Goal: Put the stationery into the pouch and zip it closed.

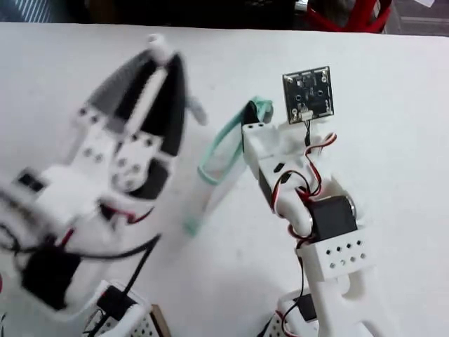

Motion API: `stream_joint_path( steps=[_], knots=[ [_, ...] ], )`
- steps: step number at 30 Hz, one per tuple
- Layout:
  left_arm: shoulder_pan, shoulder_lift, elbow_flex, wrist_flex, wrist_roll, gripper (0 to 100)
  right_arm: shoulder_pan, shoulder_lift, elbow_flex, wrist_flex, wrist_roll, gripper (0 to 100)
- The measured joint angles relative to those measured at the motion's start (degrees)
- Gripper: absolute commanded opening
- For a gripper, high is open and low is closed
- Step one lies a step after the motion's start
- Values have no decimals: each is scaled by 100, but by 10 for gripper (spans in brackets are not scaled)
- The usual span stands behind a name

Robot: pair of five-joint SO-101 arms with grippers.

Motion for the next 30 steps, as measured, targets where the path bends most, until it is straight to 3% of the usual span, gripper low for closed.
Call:
stream_joint_path(
  steps=[10,22,30],
  knots=[
    [26,923,343,-299,-9,24,0,0,0,0,0,240],
    [316,-97,659,-281,-255,25,0,0,26,0,0,240],
    [316,-149,413,343,-105,25,0,0,26,0,0,240]
  ],
)
